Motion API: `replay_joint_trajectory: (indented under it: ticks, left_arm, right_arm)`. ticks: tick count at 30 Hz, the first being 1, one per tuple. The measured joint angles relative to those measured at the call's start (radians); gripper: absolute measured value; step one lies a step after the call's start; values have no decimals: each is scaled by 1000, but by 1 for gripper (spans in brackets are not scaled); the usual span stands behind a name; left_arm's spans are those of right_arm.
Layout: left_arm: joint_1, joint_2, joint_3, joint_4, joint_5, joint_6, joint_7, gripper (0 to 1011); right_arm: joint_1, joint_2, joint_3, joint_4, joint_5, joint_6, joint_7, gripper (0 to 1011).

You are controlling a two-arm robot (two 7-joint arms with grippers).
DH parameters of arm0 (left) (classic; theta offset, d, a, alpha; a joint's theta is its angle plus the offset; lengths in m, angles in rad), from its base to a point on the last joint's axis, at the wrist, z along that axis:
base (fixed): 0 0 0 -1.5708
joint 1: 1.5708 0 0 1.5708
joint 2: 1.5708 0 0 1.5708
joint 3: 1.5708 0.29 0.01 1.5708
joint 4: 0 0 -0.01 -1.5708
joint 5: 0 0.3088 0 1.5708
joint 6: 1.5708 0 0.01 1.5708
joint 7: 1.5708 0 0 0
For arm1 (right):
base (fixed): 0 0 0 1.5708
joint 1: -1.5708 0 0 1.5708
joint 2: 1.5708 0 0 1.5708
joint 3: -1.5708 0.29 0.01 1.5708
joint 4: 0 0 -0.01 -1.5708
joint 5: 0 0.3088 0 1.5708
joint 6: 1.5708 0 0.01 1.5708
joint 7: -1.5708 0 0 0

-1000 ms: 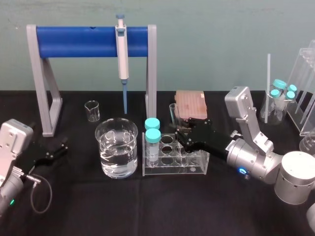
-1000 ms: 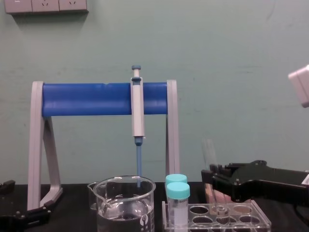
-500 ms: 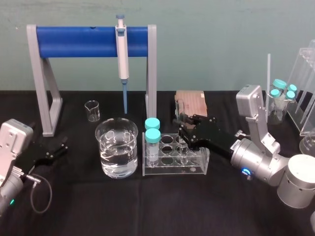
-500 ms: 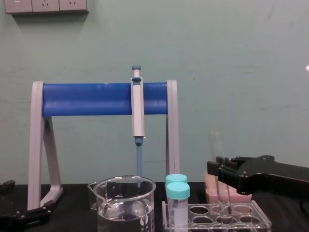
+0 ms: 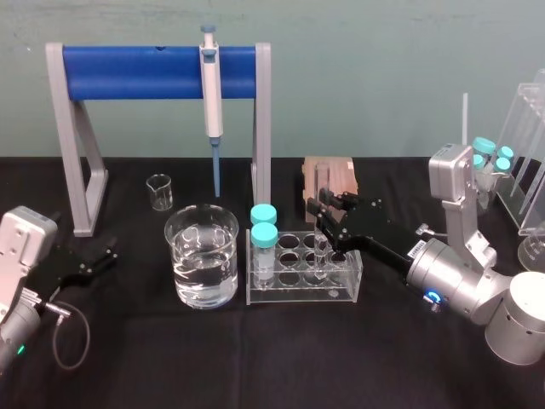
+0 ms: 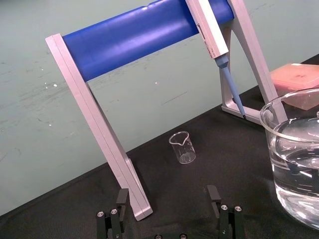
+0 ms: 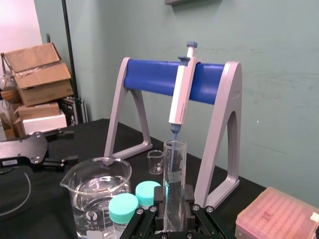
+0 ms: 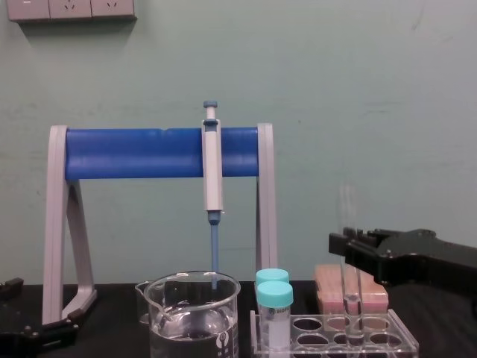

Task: Hold the test tube with one hand and immerse one end into the beaker, then return it to the test tube rack.

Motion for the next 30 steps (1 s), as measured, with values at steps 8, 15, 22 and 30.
replay_joint_trajectory:
  ticks: [8, 15, 22, 30]
  left_arm:
    - [0, 0, 0, 0, 0, 0, 0, 1000]
    - [0, 0, 0, 0, 0, 0, 0, 1000]
    - [0, 0, 0, 0, 0, 0, 0, 1000]
    - [0, 0, 0, 0, 0, 0, 0, 1000]
  right_arm:
    - [8, -7, 15, -22, 24, -22, 1, 226]
    - [20, -11, 31, -48, 45, -40, 3, 226]
    - [20, -3, 60, -95, 66, -54, -10, 226]
    - [14, 2, 74, -112, 69, -50, -35, 226]
